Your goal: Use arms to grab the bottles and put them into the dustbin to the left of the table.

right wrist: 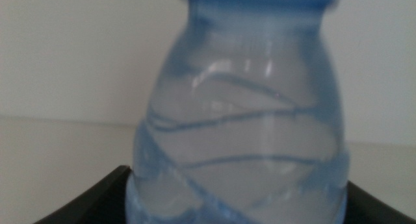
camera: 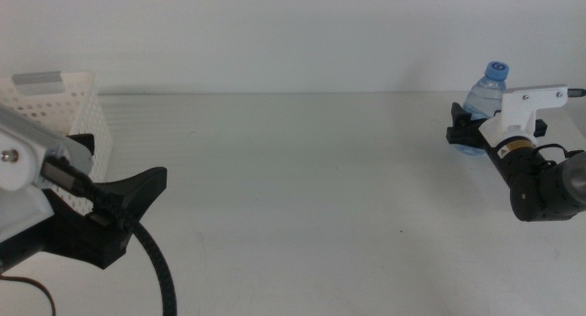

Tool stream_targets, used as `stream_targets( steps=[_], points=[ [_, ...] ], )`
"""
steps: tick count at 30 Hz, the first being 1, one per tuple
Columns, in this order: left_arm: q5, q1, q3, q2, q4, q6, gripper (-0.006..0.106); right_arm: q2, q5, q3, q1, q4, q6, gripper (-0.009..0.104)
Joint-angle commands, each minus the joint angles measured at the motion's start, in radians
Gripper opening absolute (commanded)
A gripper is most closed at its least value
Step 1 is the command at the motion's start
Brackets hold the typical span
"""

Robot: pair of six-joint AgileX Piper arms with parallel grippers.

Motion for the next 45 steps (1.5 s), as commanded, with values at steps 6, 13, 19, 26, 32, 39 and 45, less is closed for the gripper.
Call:
stream_targets(
  steps=[6,13,19,26,32,39,45],
  points=[
    [-0.077,-0.008,-0.027,-0.004,-0.014,-0.005,0.090,-0.077,-0.033,-0.028,-0.001,-0.034,0.023,0.023],
    [-0.077,-0.008,-0.027,-0.004,-0.014,-0.006,0.090,-0.258,0.165,0.035,0.064,-0.138,0.065,0.000],
    [-0.077,-0.008,-0.027,-0.004,-0.014,-0.006,0.090,-0.455,0.202,0.131,0.209,-0.173,0.065,0.000],
    [-0.077,-0.008,-0.027,-0.004,-0.014,-0.006,0.090,-0.495,0.196,0.139,0.409,-0.263,0.065,0.000],
    [-0.077,-0.008,-0.027,-0.004,-0.014,-0.006,0.090,-0.389,0.133,0.087,0.514,-0.264,0.065,0.000],
    [-0.077,-0.008,-0.027,-0.004,-0.014,-0.006,0.090,-0.237,0.131,-0.022,0.544,-0.250,0.065,0.000],
    [-0.077,-0.008,-0.027,-0.004,-0.014,-0.006,0.090,-0.171,0.129,-0.032,0.544,-0.244,0.065,0.000]
  ],
)
